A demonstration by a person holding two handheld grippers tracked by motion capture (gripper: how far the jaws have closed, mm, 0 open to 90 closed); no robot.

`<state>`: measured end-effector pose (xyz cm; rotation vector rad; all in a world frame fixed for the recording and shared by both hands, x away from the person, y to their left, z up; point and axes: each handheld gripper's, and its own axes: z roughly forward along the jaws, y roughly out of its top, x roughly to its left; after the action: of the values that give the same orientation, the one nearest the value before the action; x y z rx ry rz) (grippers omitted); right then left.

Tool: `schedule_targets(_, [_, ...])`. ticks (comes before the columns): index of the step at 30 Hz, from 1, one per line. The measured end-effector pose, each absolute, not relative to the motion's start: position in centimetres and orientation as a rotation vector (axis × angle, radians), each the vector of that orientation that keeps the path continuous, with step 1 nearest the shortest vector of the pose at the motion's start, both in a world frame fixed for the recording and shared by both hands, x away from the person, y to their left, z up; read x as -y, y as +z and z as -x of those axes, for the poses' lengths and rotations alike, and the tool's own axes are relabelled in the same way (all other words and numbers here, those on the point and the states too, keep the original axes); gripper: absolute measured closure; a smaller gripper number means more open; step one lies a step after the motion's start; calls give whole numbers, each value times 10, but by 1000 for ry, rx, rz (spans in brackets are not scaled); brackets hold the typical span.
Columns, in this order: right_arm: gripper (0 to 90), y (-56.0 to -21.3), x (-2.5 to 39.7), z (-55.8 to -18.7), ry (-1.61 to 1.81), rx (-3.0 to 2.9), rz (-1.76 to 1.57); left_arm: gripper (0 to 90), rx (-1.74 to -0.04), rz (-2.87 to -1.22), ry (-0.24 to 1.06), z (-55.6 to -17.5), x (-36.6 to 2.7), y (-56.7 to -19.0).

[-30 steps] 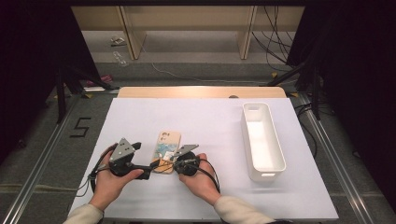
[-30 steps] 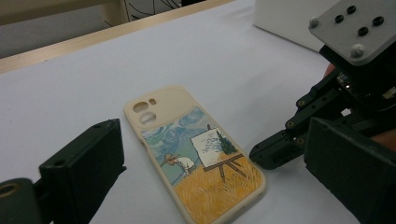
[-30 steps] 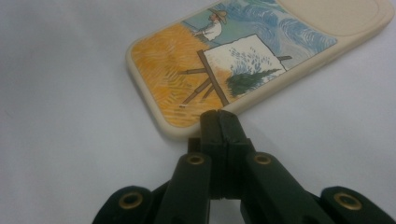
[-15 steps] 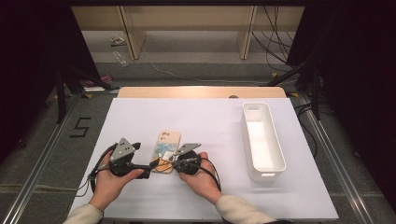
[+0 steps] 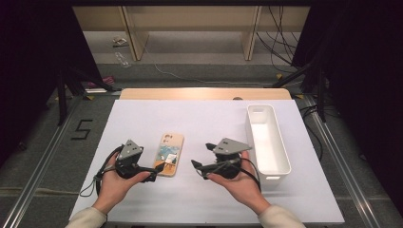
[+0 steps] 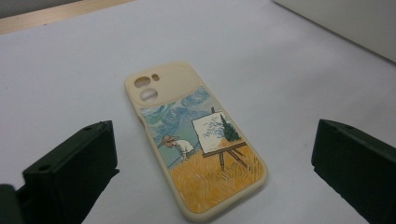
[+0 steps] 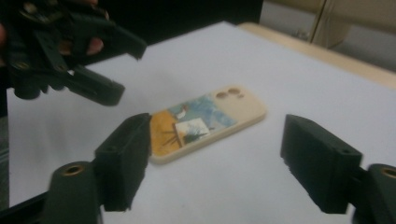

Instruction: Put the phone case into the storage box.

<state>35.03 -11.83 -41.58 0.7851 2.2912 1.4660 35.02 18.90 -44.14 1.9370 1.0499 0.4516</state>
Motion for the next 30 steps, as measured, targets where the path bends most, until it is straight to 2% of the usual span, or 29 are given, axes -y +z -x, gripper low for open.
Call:
schedule_targets(3, [167, -407, 140, -340, 1508, -2217, -778, 0, -1091, -1953, 477, -359, -180, -442])
schedule_targets(5, [161, -400, 161, -333, 1528, -2155, -780, 0, -1122, -1970, 489, -366, -173, -445])
schedule_targets(13, [158, -397, 200, -325, 1557, -2060, -832, 0, -1208, -2010, 473, -388, -153, -457])
schedule_targets(30, [159, -402, 202, -320, 1549, -2074, -815, 9, -1458, -2022, 405, -408, -136, -468])
